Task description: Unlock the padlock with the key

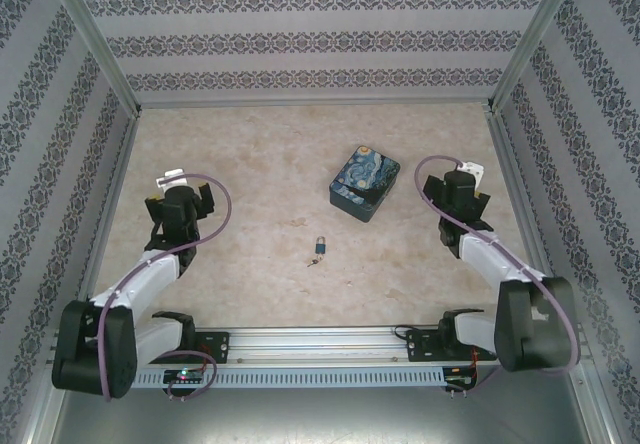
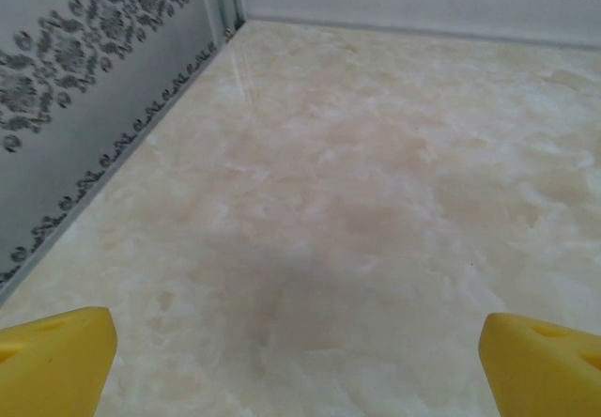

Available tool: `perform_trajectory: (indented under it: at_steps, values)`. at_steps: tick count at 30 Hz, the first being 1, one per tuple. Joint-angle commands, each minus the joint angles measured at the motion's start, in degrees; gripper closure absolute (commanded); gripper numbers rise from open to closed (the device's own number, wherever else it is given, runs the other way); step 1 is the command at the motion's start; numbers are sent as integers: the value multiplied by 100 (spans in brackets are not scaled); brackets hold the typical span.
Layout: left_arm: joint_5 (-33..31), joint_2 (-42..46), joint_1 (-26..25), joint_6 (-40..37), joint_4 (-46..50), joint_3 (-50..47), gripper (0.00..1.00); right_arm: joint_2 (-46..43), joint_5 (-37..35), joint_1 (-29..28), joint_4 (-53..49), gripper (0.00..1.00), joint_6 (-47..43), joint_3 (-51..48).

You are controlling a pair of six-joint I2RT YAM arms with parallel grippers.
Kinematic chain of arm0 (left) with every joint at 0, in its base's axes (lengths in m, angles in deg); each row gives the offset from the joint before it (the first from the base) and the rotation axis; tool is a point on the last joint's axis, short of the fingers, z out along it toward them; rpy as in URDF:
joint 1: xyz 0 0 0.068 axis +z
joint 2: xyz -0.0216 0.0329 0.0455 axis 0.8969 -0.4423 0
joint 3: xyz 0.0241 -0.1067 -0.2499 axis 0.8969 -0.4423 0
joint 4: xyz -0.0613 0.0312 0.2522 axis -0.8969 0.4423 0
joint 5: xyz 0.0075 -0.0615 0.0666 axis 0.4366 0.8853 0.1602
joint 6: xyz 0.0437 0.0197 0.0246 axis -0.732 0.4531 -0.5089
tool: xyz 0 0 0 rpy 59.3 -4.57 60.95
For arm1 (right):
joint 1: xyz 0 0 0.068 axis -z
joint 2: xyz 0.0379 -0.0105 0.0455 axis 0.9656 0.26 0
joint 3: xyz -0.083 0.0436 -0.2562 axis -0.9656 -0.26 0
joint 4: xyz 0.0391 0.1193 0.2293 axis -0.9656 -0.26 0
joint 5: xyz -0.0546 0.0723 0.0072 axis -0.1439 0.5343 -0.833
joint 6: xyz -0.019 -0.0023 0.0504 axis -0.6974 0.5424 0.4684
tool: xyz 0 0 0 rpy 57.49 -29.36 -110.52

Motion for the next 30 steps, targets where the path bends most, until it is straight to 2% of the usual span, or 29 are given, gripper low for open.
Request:
perform_trajectory:
  at_steps: [1, 3, 5, 8, 13, 14, 15, 16, 20, 30]
  values:
    - [640, -531, 87, -334, -1418, -89, 0, 284, 103, 65, 1193, 2, -448, -246]
    - [941, -904, 87, -623, -1832, -96, 0, 453, 324, 96, 1749, 2, -621, -437]
    - [1149, -1163, 167, -641, -1744, 12, 1, 532, 663, 153, 1922, 2, -816, -441]
    - [1433, -1598, 227, -676, -2802, -394, 0, 763, 898, 203, 2880, 2, -1043, -728]
    - [1733, -2160, 219, -790, -3289, -430, 0, 1469, 1632, 206, 4603, 2, -1309, -1318]
    - [1874, -2352, 219, -867, -3480, -438, 0, 1565, 1813, 215, 4688, 2, -1358, -1283]
    - [1966, -2495, 219, -927, -3608, -384, 0, 1489, 1981, 215, 4359, 2, -1457, -1171]
    - [2004, -2411, 224, -924, -2965, -172, 1, 1382, 2164, 217, 3902, 2, -1507, -987]
    - [2367, -2447, 414, -802, -2823, -40, 1, 1488, 2524, 411, 3750, 2, -1368, -809]
    - [2420, -2452, 447, -785, -2739, -10, 1, 1468, 2077, 255, 3805, 2, -1422, -840]
